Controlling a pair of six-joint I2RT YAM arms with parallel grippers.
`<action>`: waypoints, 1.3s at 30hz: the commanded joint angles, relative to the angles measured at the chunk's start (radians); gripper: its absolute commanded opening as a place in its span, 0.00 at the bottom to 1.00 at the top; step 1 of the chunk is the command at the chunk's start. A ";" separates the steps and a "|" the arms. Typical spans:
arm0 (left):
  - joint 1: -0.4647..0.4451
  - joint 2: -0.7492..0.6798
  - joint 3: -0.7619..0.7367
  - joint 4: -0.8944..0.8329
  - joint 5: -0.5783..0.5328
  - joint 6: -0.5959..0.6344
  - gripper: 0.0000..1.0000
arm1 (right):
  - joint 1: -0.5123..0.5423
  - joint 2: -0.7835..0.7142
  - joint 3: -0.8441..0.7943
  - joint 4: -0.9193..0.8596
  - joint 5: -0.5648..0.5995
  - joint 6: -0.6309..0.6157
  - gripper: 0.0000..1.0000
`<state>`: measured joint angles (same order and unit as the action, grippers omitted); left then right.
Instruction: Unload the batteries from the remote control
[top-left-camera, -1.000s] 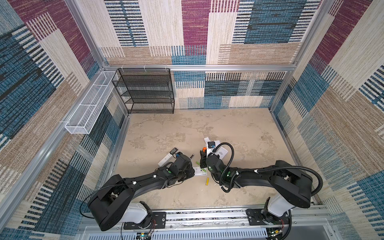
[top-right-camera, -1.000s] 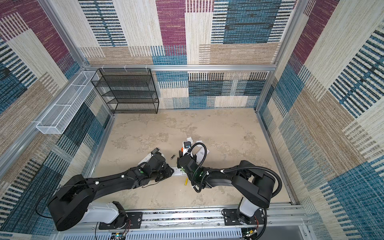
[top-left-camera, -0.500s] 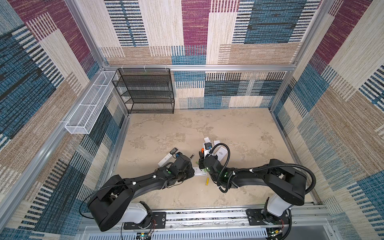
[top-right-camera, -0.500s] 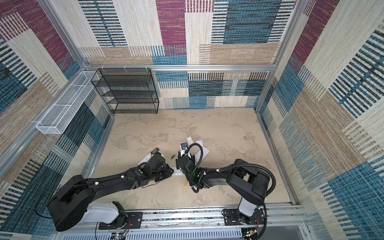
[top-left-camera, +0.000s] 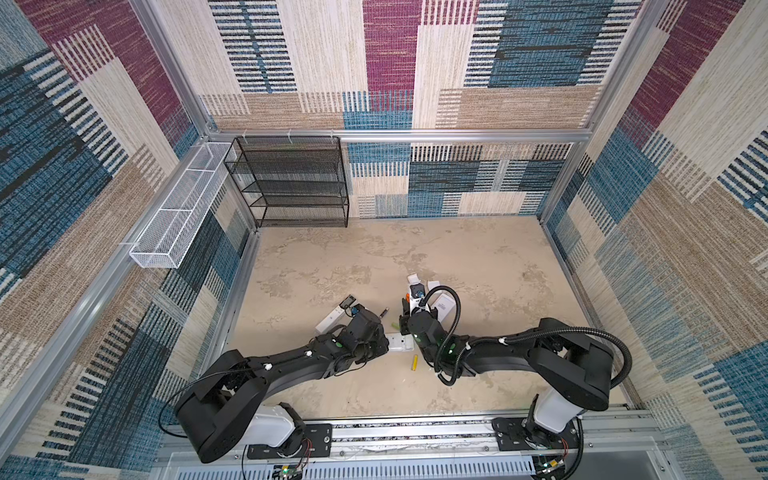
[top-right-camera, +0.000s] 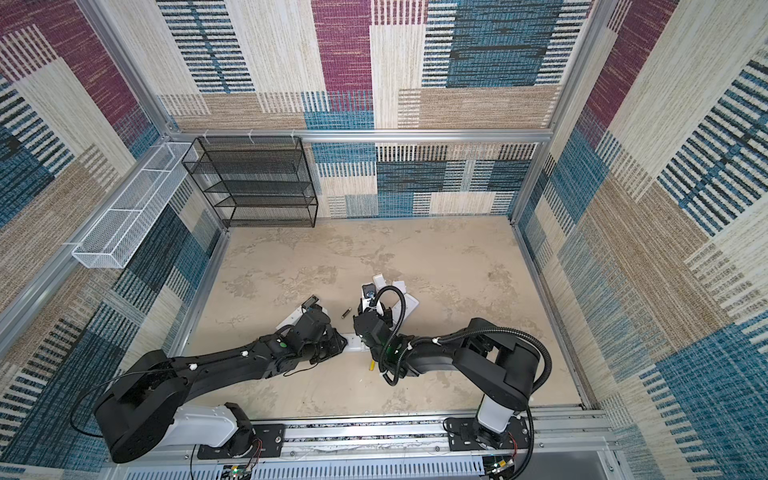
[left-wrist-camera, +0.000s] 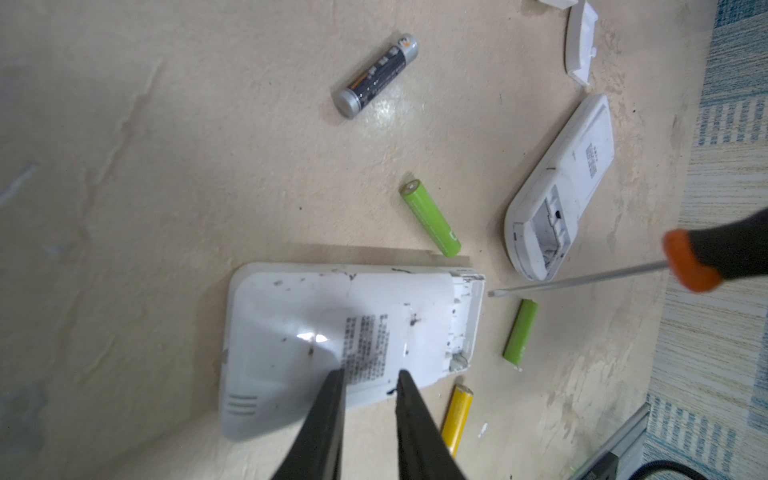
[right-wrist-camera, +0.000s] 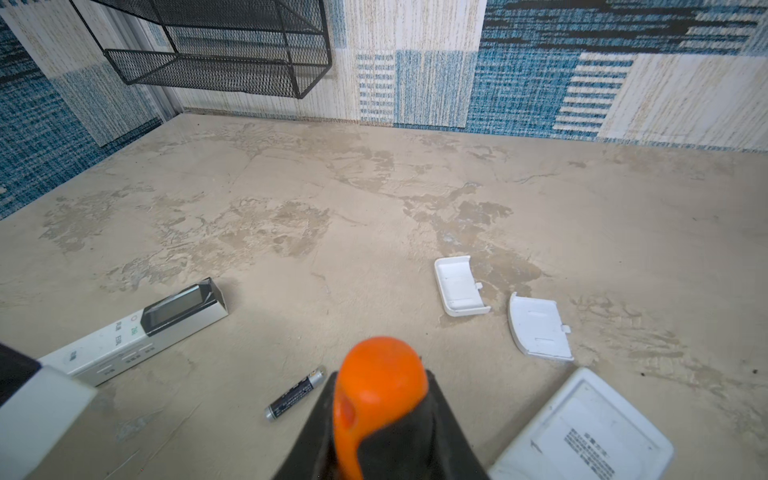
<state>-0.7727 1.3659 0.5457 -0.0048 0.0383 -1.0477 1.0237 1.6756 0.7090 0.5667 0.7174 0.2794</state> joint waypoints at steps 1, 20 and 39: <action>0.000 0.006 -0.012 -0.146 0.007 -0.003 0.27 | 0.002 -0.038 0.004 -0.007 0.032 0.008 0.00; 0.002 -0.078 -0.008 -0.147 0.014 0.041 0.26 | -0.522 -0.393 -0.098 -1.208 -0.389 0.570 0.00; 0.012 -0.335 -0.096 -0.248 -0.030 0.055 0.26 | -0.525 -0.281 -0.081 -0.977 -0.373 0.630 0.00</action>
<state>-0.7631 1.0515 0.4526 -0.2218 0.0303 -1.0157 0.4980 1.3823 0.6147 -0.4904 0.3511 0.8993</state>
